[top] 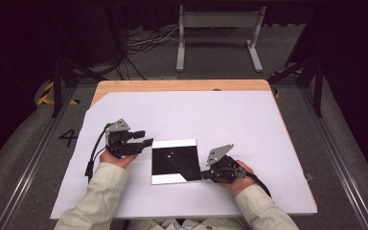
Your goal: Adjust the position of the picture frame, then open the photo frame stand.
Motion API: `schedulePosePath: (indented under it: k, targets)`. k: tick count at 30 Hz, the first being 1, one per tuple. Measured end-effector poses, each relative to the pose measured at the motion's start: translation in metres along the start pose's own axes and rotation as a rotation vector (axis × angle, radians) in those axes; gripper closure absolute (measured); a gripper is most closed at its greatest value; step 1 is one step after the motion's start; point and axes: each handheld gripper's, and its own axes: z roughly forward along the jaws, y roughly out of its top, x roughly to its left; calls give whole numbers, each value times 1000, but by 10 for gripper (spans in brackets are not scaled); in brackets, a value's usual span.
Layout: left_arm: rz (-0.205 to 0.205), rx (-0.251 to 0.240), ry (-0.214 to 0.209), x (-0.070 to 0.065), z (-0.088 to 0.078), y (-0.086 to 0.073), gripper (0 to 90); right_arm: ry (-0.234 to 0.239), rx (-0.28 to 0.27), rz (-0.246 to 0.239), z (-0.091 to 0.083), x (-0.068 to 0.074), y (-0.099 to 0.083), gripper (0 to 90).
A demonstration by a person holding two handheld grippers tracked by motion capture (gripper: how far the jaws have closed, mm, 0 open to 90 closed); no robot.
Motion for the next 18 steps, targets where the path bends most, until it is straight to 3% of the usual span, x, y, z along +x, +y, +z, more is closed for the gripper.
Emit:
schedulePosePath:
  k: [5, 8, 14, 17, 18]
  targets:
    - [-7, -2, -1, -1, -2, -1, 461, 2, -2, -9, -2, 0, 1, 894]
    - [18, -1, 4, 1, -5, -2, 461, -6, -9, -18, -11, 1, 3, 893]
    - [28, -3, 2, 3, -11, -4, 453, -19, -16, -4, -25, -2, 1, 889]
    - [57, -7, -23, 2, -15, -6, 449, -19, -13, -1, -29, -3, 0, 885]
    - [95, -1, -28, 2, -17, -8, 449, -18, -14, -3, -34, -4, 0, 883]
